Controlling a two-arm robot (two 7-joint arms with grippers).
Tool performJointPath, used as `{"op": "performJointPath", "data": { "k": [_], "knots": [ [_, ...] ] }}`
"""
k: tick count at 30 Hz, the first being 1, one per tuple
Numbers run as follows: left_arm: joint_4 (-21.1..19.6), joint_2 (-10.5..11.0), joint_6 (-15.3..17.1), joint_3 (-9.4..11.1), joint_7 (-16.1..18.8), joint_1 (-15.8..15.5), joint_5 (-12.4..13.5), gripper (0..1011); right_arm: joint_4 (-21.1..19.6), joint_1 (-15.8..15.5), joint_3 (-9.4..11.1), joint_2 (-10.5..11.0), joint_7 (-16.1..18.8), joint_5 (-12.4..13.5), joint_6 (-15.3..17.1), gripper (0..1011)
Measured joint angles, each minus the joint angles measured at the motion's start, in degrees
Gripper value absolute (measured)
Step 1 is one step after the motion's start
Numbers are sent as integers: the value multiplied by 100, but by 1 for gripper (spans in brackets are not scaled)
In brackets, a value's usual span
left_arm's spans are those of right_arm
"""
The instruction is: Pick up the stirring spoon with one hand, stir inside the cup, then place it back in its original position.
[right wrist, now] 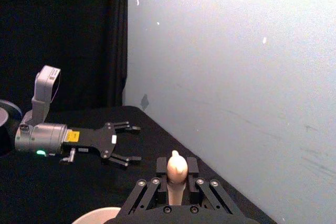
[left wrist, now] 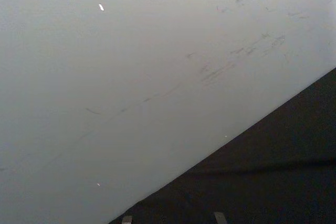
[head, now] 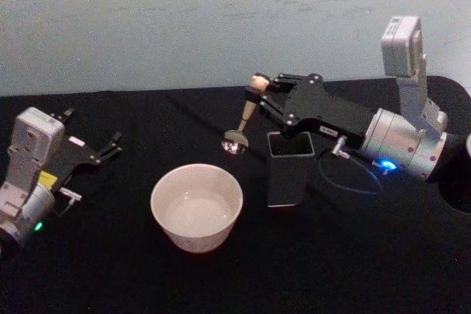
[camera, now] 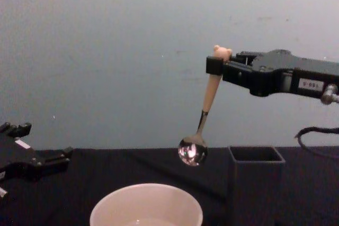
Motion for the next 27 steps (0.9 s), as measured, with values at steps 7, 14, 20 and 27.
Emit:
{"op": "performJointPath", "data": {
  "k": [7, 14, 20, 27],
  "knots": [
    [0, 0, 0, 0, 0, 0, 0, 1001, -99, -45, 117, 55, -26, 103, 2, 214],
    [0, 0, 0, 0, 0, 0, 0, 1001, -199, -115, 238, 147, -50, 222, 14, 214],
    [0, 0, 0, 0, 0, 0, 0, 1001, -257, -176, 322, 223, -47, 323, 33, 214],
    [0, 0, 0, 0, 0, 0, 0, 1001, -358, -280, 432, 331, -57, 440, 30, 214]
  ]
}}
